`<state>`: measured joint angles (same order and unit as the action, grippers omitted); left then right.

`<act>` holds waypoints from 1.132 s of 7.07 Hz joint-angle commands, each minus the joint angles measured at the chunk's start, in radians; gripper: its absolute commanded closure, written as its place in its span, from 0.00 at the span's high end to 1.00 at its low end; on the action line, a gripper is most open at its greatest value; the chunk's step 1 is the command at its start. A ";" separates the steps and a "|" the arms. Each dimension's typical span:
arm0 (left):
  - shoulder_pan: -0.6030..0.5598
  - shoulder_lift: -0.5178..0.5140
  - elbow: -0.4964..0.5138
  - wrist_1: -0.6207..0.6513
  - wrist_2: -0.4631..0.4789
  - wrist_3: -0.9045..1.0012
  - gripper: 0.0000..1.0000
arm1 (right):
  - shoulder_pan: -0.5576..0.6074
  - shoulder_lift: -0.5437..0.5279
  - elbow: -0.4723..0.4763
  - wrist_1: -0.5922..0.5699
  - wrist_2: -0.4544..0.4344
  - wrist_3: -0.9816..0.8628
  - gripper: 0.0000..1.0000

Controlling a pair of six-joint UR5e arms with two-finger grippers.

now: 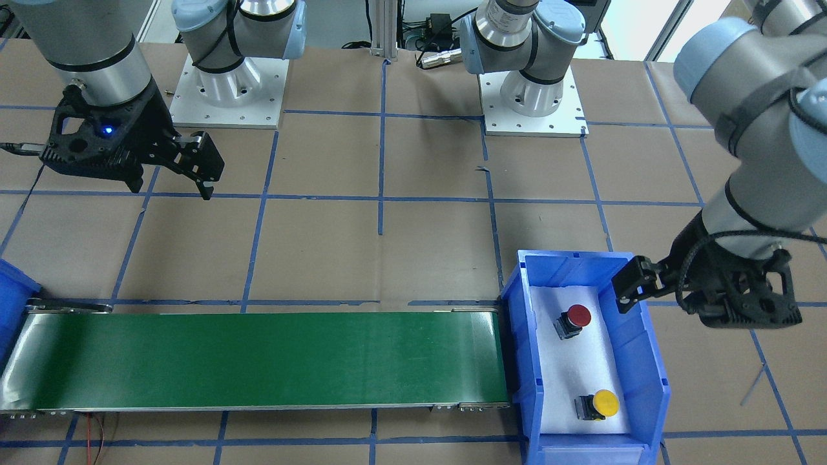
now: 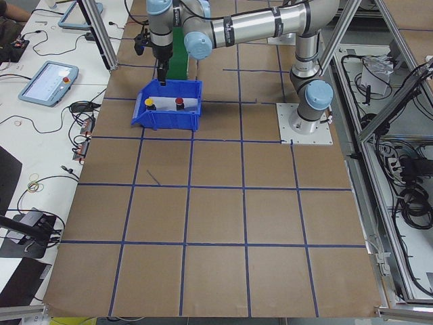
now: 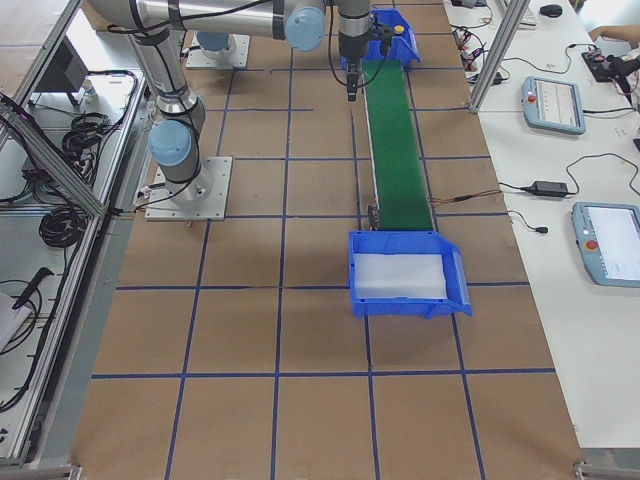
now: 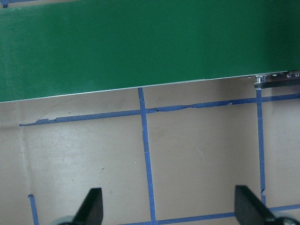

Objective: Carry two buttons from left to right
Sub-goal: 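Move the left gripper over the red button in the blue bin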

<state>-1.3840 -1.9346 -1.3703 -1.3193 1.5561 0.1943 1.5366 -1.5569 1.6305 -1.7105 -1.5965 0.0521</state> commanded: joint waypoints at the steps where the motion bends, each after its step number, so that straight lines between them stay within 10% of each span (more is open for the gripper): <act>1: 0.000 -0.070 -0.025 0.055 -0.022 -0.033 1.00 | 0.000 0.000 0.000 0.000 0.001 0.000 1.00; 8: -0.012 -0.015 -0.337 0.288 -0.016 -0.107 0.97 | -0.003 0.000 0.000 0.000 0.000 0.000 1.00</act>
<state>-1.3957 -1.9407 -1.6810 -1.0481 1.5397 0.0899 1.5385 -1.5570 1.6306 -1.7112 -1.5957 0.0522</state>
